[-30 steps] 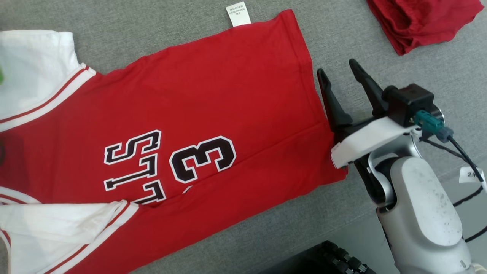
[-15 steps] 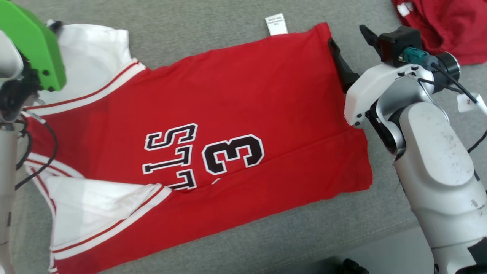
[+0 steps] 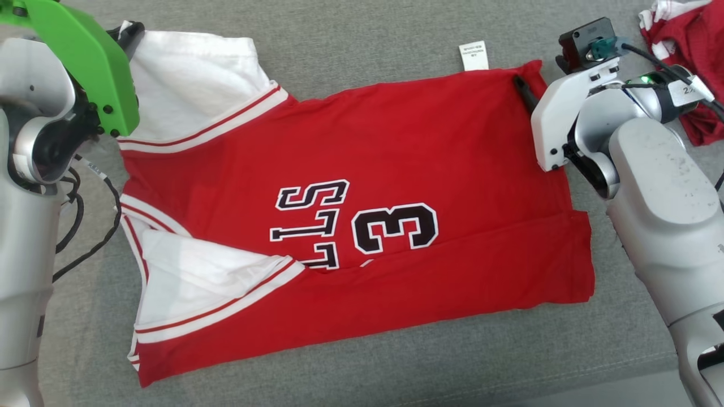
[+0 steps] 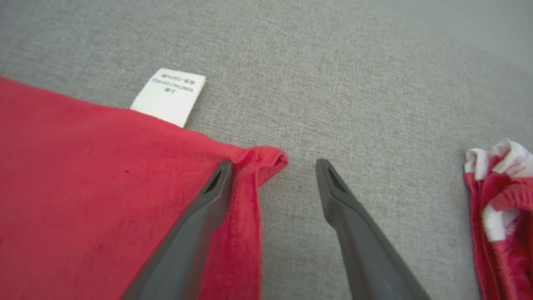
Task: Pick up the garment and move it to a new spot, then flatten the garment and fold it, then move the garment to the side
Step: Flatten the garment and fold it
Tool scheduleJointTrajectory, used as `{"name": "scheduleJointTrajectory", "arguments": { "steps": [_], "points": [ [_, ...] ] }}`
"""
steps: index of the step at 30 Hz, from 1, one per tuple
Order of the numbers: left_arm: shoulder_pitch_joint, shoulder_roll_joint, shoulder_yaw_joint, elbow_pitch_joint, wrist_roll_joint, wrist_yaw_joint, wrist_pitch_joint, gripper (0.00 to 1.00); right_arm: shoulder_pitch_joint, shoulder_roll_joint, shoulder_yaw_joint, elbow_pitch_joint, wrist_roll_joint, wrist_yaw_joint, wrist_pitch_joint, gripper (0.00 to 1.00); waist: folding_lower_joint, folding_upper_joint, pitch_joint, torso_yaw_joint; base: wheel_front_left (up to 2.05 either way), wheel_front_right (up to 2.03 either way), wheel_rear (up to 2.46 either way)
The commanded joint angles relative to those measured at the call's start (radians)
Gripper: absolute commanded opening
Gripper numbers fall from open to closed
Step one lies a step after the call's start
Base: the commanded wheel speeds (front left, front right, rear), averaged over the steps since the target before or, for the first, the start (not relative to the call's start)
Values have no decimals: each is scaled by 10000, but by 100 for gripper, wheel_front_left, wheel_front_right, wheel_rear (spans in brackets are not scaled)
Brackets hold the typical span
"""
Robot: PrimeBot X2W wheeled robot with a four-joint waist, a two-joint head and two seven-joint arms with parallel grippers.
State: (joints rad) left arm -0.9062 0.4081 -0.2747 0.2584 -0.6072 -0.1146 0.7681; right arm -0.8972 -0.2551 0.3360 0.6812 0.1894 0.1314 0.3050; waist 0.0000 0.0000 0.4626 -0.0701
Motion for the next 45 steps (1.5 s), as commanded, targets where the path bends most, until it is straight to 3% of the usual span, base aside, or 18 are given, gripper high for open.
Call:
{"name": "scheduleJointTrajectory", "arguments": {
  "steps": [1, 2, 4, 9, 17, 25, 33, 38, 45],
  "points": [
    [121, -19, -27, -38, -45, -44, -79, 0, -127, -5, 92, 202, 150, -17, 48, 49, 0, 0, -105, 156, 0, 0, 0],
    [127, -24, -48, -43, -51, -46, -78, 0, -207, -6, 176, 357, 260, -17, 76, 38, 0, 0, -114, 184, 0, 0, 0],
    [138, -30, -79, -48, -57, -53, -101, 0, -338, -26, 323, 595, 402, -17, 139, 0, 0, 0, -127, 217, 0, 0, 0],
    [178, -38, -80, -79, -124, -54, -256, 0, -639, -78, 424, 887, 617, -19, -336, 0, 0, 0, -177, 231, 0, 0, 0],
    [382, -36, 182, -235, -325, 13, -849, 0, -801, 91, -20, 1259, 340, -19, -2085, 0, 0, 0, -375, 192, 0, 0, 0],
    [1915, 123, 443, -1519, -851, -52, -1454, 0, 418, -55, 97, 843, 686, -19, -3522, 0, 0, 0, -928, 340, 0, 0, 0],
    [4766, 264, 885, -3825, -1230, 308, -2065, 0, 2593, -400, -445, -636, 1126, -17, -4260, 0, 0, 0, -1646, 578, 0, 0, 0],
    [6562, 119, 1039, -5120, -1372, 669, -2453, 0, 4094, -439, -1067, -1997, 1014, -19, -4112, 0, 0, 0, -1908, 660, 0, 0, 0],
    [8723, -267, 1072, -6084, -1553, 990, -3112, 0, 6033, -21, -2161, -3990, 525, -19, -3513, 0, 0, 0, -2056, 708, 0, 0, 0]
  ]
}}
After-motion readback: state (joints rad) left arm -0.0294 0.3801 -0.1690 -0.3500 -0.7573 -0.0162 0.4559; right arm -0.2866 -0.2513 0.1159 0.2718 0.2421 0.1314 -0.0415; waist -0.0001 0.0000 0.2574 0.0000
